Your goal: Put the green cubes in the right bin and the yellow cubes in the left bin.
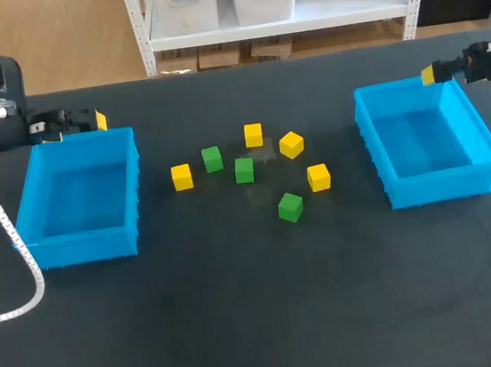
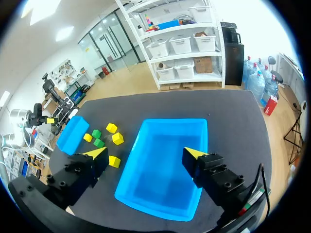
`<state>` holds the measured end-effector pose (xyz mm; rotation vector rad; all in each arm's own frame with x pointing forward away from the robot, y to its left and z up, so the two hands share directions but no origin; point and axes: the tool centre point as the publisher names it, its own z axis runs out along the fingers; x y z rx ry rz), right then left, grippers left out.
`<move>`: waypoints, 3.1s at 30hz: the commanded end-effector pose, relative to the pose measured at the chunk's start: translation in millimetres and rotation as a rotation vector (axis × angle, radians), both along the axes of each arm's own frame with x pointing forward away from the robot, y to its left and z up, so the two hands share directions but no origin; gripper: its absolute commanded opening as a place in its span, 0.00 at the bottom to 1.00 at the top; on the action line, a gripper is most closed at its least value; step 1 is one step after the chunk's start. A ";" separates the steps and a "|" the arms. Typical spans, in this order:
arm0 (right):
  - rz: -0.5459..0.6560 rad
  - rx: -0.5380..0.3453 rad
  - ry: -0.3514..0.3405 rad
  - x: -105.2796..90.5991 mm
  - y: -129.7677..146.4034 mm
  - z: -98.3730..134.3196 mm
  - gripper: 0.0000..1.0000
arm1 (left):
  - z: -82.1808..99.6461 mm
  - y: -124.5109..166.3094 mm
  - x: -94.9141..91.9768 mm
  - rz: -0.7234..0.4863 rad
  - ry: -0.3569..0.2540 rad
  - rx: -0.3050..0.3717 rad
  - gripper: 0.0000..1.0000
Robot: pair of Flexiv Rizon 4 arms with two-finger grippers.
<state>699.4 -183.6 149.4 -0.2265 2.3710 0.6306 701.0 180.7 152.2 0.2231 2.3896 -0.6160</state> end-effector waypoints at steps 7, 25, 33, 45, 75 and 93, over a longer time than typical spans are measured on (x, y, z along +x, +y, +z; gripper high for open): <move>0.000 -0.001 -0.001 -0.3 0.0 -0.1 1.00 | -1.6 1.9 -0.2 -0.005 -0.006 -0.008 1.00; 0.139 -0.185 -0.089 19.4 25.2 34.8 1.00 | -1.6 1.9 -0.2 -0.005 -0.006 -0.008 1.00; 0.330 -0.349 -0.091 21.3 71.8 45.1 1.00 | -1.6 1.9 -0.2 -0.005 -0.006 -0.008 1.00; 0.637 -0.517 -0.046 14.9 147.9 44.8 1.00 | -1.6 1.9 -0.2 -0.005 -0.006 -0.008 1.00; 0.897 -0.752 0.031 48.0 304.4 -29.5 1.00 | -1.6 1.9 -0.2 -0.005 -0.006 -0.008 1.00; 1.042 -0.866 0.091 60.0 340.2 -100.0 1.00 | -1.6 1.9 -0.2 -0.005 -0.006 -0.008 1.00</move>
